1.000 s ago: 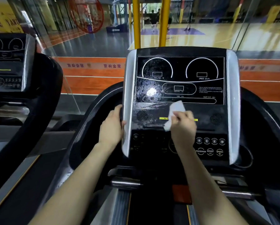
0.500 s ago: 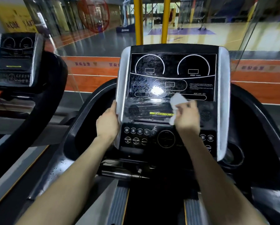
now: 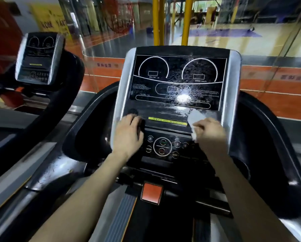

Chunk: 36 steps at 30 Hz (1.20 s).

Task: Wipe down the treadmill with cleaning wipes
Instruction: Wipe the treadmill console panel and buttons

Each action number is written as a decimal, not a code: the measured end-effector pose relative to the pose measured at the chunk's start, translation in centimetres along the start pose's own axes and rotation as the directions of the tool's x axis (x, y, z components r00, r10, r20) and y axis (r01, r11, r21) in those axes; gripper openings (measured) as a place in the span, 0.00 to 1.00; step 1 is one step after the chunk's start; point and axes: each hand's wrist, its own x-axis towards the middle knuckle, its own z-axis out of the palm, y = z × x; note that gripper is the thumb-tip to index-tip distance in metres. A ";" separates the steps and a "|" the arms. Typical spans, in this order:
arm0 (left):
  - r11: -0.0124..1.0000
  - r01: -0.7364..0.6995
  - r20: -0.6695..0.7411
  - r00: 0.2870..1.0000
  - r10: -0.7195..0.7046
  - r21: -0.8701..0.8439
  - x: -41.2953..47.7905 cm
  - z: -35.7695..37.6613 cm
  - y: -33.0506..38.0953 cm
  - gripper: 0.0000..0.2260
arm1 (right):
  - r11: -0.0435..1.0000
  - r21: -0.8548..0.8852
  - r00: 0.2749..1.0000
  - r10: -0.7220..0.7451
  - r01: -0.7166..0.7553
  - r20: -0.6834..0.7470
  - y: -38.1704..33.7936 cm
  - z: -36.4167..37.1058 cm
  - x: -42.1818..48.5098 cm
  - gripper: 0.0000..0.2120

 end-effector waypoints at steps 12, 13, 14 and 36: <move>0.981 -0.019 0.106 0.994 -0.002 0.191 -0.7 0.4 2.4 0.18 | 0.946 -0.040 0.916 -0.298 0.320 0.270 -6.3 4.6 3.6 0.16; 0.979 0.004 0.091 0.996 -0.023 0.202 -0.8 0.7 2.8 0.19 | 0.953 -0.047 0.929 -0.279 0.299 0.245 -3.6 3.4 2.8 0.17; 0.978 0.026 0.071 0.997 -0.041 0.206 -0.8 1.1 3.2 0.19 | 0.962 -0.036 0.944 -0.259 0.272 0.205 -0.8 2.2 1.8 0.16; 0.951 0.122 0.143 0.975 -0.168 0.283 2.3 1.0 5.5 0.16 | 0.893 -0.088 0.855 -0.388 0.441 0.344 3.1 -2.0 2.1 0.16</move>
